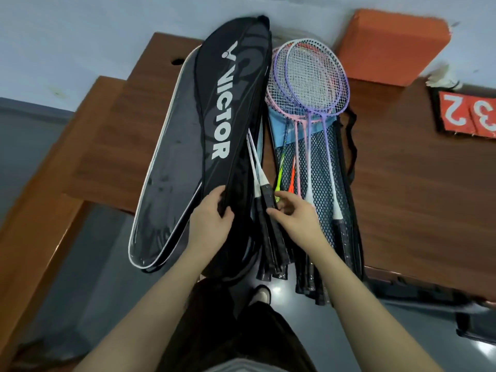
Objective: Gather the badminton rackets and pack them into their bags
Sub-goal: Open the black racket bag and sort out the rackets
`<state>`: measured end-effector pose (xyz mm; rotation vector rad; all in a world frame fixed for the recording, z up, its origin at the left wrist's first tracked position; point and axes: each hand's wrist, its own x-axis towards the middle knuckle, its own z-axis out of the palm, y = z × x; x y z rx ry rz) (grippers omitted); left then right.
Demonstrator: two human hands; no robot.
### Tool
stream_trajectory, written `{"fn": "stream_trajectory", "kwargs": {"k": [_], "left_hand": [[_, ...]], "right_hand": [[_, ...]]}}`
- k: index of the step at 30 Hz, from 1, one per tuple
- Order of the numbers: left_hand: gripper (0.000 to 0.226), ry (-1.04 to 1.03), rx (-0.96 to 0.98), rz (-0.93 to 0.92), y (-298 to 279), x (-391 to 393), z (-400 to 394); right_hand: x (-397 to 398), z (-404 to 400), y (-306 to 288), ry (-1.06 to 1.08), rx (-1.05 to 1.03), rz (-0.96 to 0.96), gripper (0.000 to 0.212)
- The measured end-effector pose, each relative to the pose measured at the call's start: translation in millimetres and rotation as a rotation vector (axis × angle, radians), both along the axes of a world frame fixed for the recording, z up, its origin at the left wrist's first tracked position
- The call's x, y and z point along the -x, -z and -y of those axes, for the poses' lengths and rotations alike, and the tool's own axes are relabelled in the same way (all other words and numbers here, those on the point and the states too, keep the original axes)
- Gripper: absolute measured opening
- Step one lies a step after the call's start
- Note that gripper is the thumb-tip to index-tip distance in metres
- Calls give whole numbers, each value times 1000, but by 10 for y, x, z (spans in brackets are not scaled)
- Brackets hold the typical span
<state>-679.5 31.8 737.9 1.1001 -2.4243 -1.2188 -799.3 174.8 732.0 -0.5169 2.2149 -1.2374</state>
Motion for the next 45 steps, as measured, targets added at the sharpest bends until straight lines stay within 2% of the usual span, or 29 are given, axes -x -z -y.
{"fn": "stream_trajectory", "kwargs": {"k": [2, 4, 10, 14, 17, 20, 25, 31, 35, 37, 40, 42, 45], "left_hand": [[44, 8, -69, -37, -99, -18, 41], [44, 2, -138, -88, -153, -34, 90], [44, -11, -257, -125, -164, -122, 232], [43, -6, -325, -165, -220, -177, 308], [43, 57, -319, -115, -194, -179, 325], [47, 70, -326, -103, -168, -198, 365], [47, 103, -405, -196, -376, -213, 504], [43, 115, -561, -285, -497, -245, 740], [41, 54, -648, -304, -485, -201, 777], [41, 17, -712, -314, -449, -215, 807], [43, 13, -794, -357, -410, -255, 864], [43, 13, -842, -397, -408, -282, 894], [42, 1, -898, -431, -422, -326, 923]], "right_hand": [[-7, 43, -20, -88, -102, -93, 44], [-32, 95, -32, -109, -122, -96, 49], [-44, 239, -33, 35, -35, 210, 60], [-78, 292, -87, 167, 67, 432, 54], [-112, 316, -220, 199, 191, 567, 46], [-148, 403, -302, 195, 229, 540, 46], [-293, 658, -284, 205, 209, 467, 53], [-380, 878, -240, 243, 278, 453, 55], [-377, 867, -228, 241, 349, 498, 29], [-382, 810, -248, 172, 378, 532, 23], [-421, 753, -215, 65, 343, 510, 26], [-468, 736, -138, 56, 335, 578, 30], [-522, 749, -82, 163, 366, 755, 53]]}}
